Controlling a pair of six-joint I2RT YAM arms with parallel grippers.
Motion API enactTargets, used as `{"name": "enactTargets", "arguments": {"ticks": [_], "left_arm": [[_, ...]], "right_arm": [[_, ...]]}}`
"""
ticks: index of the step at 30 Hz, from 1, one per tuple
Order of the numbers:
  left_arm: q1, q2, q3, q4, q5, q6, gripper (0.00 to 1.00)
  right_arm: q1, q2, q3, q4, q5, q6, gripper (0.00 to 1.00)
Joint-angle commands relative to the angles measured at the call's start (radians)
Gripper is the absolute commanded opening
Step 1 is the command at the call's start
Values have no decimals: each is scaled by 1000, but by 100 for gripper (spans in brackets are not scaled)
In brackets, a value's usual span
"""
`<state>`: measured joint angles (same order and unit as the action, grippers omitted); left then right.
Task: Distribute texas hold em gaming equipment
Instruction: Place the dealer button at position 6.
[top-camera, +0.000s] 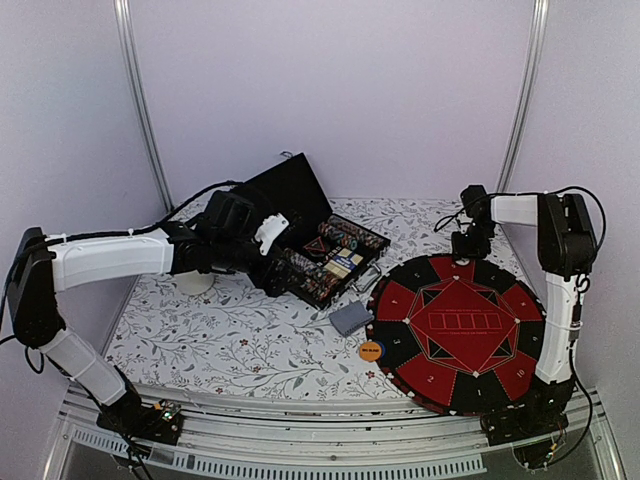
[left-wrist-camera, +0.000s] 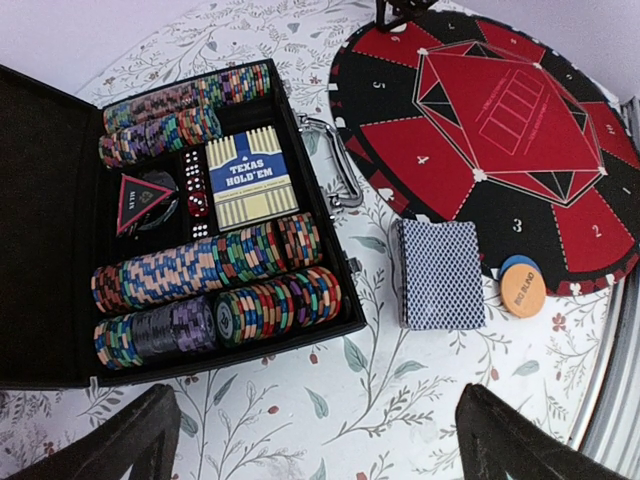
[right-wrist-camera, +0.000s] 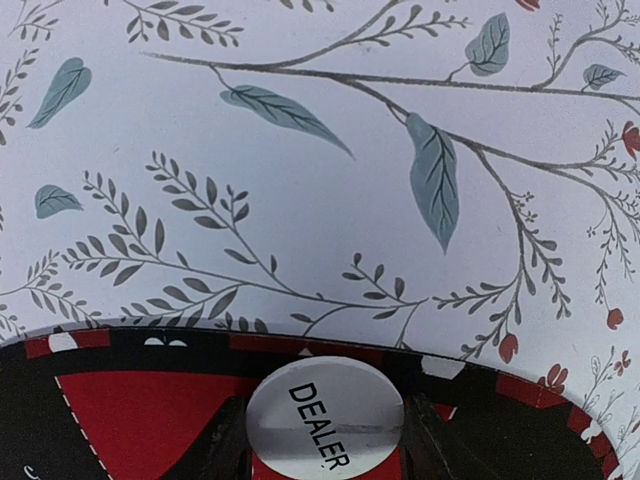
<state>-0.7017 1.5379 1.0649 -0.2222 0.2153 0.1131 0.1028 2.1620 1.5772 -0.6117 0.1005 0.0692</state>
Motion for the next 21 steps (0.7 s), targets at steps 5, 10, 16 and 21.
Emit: {"name": "enactTargets", "arguments": {"ticks": [5, 10, 16, 21], "left_arm": [[8, -4, 12, -1, -4, 14, 98], [10, -4, 13, -1, -2, 17, 98], [12, -5, 12, -1, 0, 16, 98], [12, -8, 9, -2, -1, 14, 98]], "right_arm": [[-18, -39, -58, -2, 26, -6, 3], [-18, -65, -95, 3, 9, -6, 3], [-18, -69, -98, -1, 11, -9, 3], [-18, -47, -88, -13, -5, -16, 13]]}}
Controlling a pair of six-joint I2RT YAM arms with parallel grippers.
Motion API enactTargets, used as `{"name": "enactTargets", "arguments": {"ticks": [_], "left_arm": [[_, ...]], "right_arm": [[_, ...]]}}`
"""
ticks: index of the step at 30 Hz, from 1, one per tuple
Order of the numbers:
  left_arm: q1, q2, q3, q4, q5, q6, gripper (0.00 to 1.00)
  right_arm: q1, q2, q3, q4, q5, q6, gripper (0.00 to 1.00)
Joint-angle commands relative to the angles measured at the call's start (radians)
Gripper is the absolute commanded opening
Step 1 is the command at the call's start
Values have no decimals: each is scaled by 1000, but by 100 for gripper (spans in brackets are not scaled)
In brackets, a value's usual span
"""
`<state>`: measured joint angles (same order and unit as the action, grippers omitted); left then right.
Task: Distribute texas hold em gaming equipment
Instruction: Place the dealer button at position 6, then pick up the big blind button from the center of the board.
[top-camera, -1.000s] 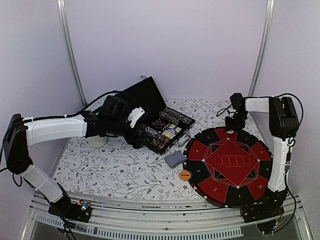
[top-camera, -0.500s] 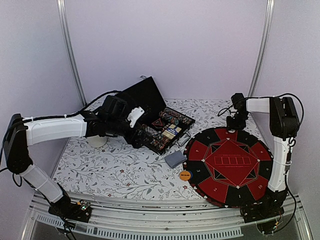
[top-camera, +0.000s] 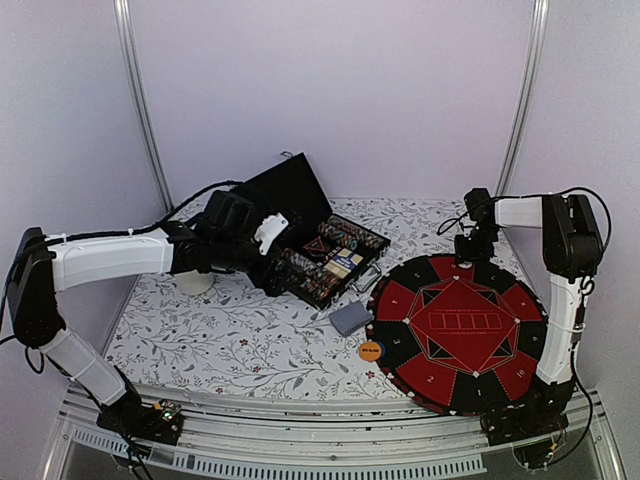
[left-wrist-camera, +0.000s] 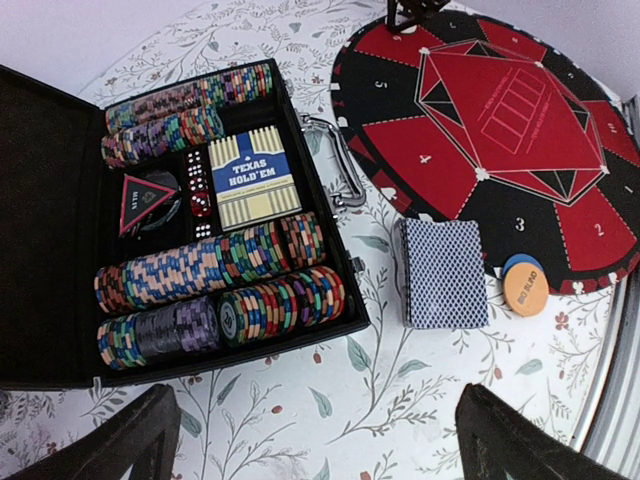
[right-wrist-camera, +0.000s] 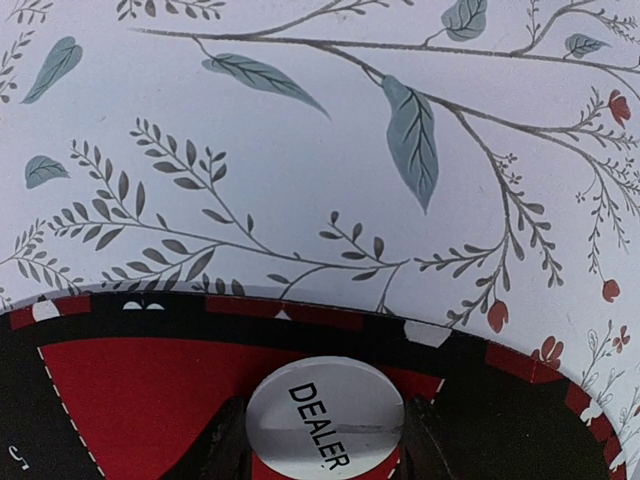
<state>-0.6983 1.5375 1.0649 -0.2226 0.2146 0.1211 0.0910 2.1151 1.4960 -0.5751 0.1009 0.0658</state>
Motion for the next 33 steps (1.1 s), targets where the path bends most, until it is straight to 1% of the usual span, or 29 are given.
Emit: {"name": "enactTargets", "arguments": {"ticks": [1, 3, 7, 8, 9, 12, 14, 16, 18, 21, 22, 24, 27, 30, 33], "left_arm": [[8, -9, 9, 0, -1, 5, 98], [8, -12, 10, -3, -1, 7, 98], [8, -21, 10, -3, -5, 11, 98], [8, -22, 10, -3, -7, 12, 98], [8, -25, 10, -4, -8, 12, 98], [8, -34, 11, -4, -9, 12, 98], [8, -47, 7, -4, -10, 9, 98], [8, -59, 0, 0, -10, 6, 98], [9, -72, -11, 11, -5, 0, 98], [8, -78, -23, 25, 6, -8, 98], [8, -78, -23, 27, 8, -11, 98], [9, -76, -23, 28, 9, -13, 98], [8, -78, -23, 27, 14, -14, 98], [8, -84, -26, 22, 14, -14, 98], [8, -92, -30, 19, 13, -15, 98]], "right_arm": [[-6, 0, -6, -51, -8, -11, 26], [-5, -8, -8, -57, -15, -11, 49], [20, -60, 1, -79, -14, -19, 87], [30, -80, 8, -87, -13, -20, 95], [42, -101, 14, -97, -10, -23, 100], [84, -176, 26, -133, 10, -27, 99], [142, -247, -2, -161, 21, -34, 99], [235, -319, -66, -164, -7, -64, 99], [337, -396, -151, -143, -74, -105, 99], [508, -474, -258, -93, -146, -90, 99], [561, -480, -275, -82, -159, -78, 100], [659, -478, -314, -61, -157, -25, 95], [793, -451, -334, -30, -109, 1, 92], [876, -395, -326, -27, -65, 9, 91], [902, -341, -318, -37, -47, 8, 91]]}}
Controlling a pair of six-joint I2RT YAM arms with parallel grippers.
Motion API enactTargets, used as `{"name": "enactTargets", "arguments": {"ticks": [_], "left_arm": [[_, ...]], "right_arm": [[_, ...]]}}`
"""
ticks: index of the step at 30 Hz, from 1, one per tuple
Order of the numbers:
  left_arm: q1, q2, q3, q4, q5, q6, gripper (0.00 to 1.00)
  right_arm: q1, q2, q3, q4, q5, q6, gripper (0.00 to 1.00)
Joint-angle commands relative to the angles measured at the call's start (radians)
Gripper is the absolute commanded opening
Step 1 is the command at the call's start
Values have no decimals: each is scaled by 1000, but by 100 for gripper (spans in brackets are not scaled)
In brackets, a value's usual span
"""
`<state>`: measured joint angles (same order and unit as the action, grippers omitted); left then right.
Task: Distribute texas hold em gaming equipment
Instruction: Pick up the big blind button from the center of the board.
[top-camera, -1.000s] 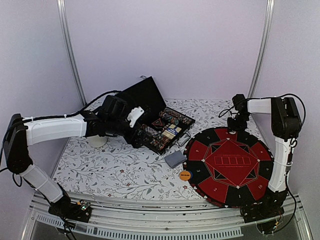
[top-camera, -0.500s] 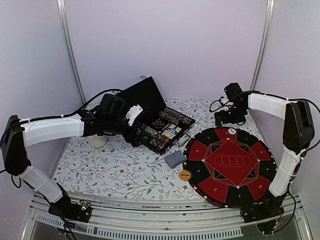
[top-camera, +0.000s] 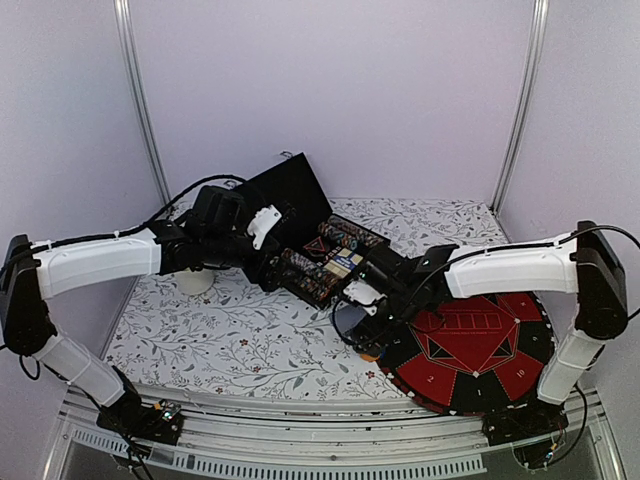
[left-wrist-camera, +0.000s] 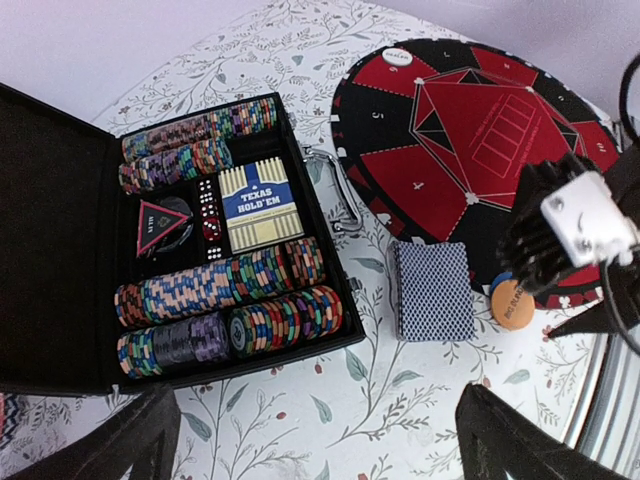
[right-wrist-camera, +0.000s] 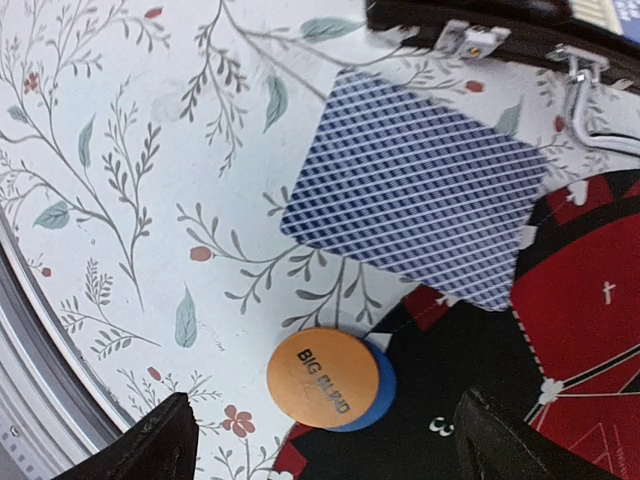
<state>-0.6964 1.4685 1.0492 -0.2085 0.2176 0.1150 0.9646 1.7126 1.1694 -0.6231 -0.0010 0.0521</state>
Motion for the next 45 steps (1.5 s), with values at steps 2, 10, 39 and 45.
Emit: {"name": "enactTargets", "arguments": {"ticks": [2, 10, 39, 45], "left_arm": [[6, -25, -16, 5, 8, -11, 98], [6, -19, -18, 6, 8, -14, 98], [6, -14, -18, 2, 9, 3, 98], [7, -17, -23, 6, 12, 4, 98]], "right_arm": [[34, 91, 16, 7, 62, 16, 91], [71, 152, 23, -3, 123, -10, 80], [93, 122, 86, -66, 169, 1, 34], [69, 70, 65, -31, 123, -1, 31]]}}
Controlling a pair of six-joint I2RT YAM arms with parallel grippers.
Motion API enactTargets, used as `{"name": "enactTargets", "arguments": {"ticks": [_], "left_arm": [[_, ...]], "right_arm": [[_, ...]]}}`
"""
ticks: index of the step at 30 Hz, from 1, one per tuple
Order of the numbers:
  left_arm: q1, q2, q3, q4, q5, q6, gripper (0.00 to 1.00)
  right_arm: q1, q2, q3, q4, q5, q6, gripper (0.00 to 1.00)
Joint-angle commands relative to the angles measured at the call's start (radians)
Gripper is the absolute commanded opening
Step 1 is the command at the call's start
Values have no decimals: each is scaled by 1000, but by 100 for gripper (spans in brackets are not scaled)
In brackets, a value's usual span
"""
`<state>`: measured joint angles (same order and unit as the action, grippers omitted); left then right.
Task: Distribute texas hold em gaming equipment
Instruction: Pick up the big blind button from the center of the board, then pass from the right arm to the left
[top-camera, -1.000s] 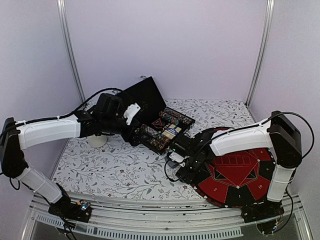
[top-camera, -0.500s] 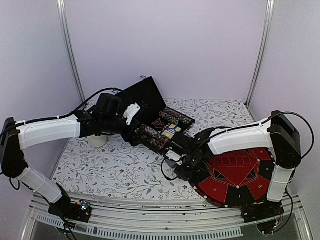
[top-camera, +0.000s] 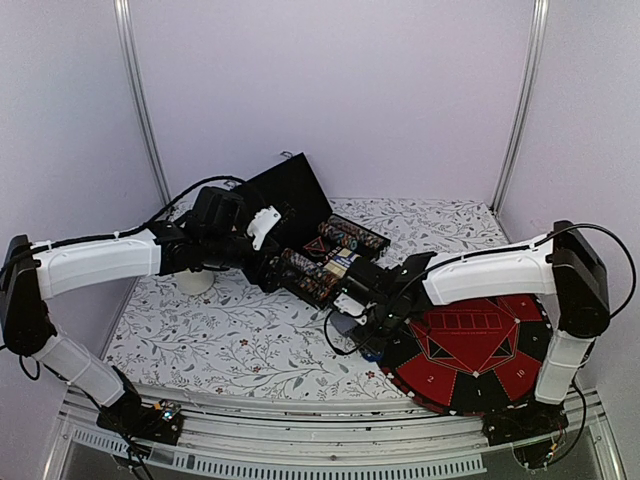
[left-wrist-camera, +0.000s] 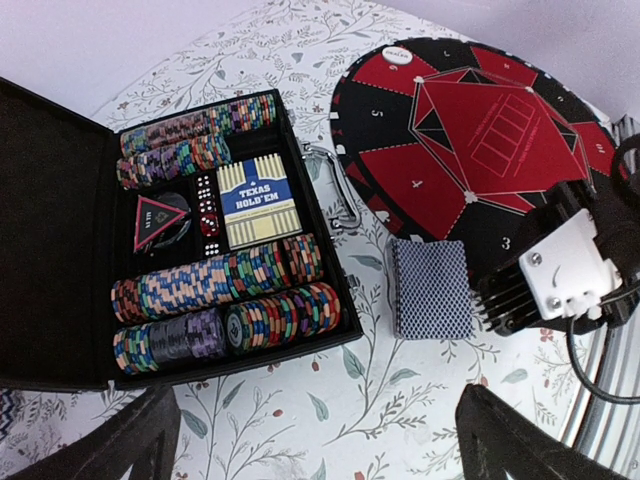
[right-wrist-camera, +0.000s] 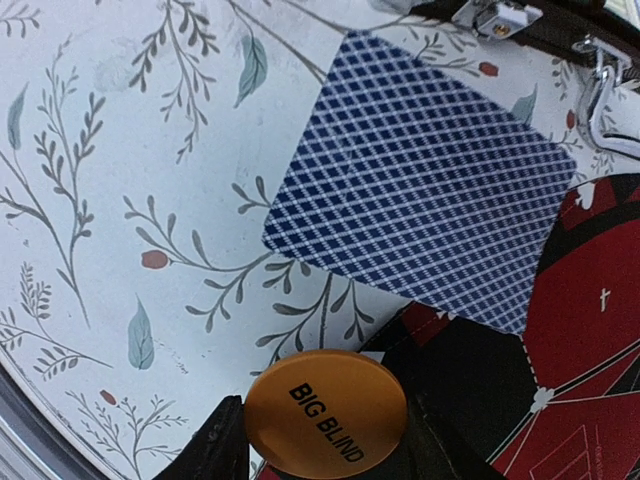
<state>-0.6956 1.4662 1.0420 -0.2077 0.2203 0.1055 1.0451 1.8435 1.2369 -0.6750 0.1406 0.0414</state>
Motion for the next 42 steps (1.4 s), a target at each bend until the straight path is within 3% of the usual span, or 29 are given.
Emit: {"name": "enactTargets", "arguments": {"ticks": [1, 8, 12, 19, 22, 25, 28, 34, 42], "left_arm": [[7, -14, -16, 6, 7, 14, 98], [6, -19, -19, 7, 23, -1, 98], [6, -31, -28, 40, 122, -84, 96], [3, -12, -166, 506, 433, -483, 78], [-6, 12, -195, 697, 480, -634, 79], [-24, 22, -222, 844, 494, -681, 85], [-49, 42, -208, 817, 475, -649, 85], [-52, 77, -175, 740, 461, -627, 68], [-57, 112, -139, 735, 460, -616, 60]], "right_arm": [[-12, -57, -6, 22, -33, 8, 30], [27, -60, -19, 51, -166, 4, 25], [27, -154, -56, 94, -67, 29, 25], [52, -307, -81, 311, 137, -145, 25], [65, -332, -91, 435, 201, -248, 25], [65, -338, -92, 500, 225, -311, 25], [65, -334, -78, 529, 222, -354, 25], [72, -321, -66, 537, 222, -372, 24], [103, -300, -57, 558, 247, -429, 24]]}}
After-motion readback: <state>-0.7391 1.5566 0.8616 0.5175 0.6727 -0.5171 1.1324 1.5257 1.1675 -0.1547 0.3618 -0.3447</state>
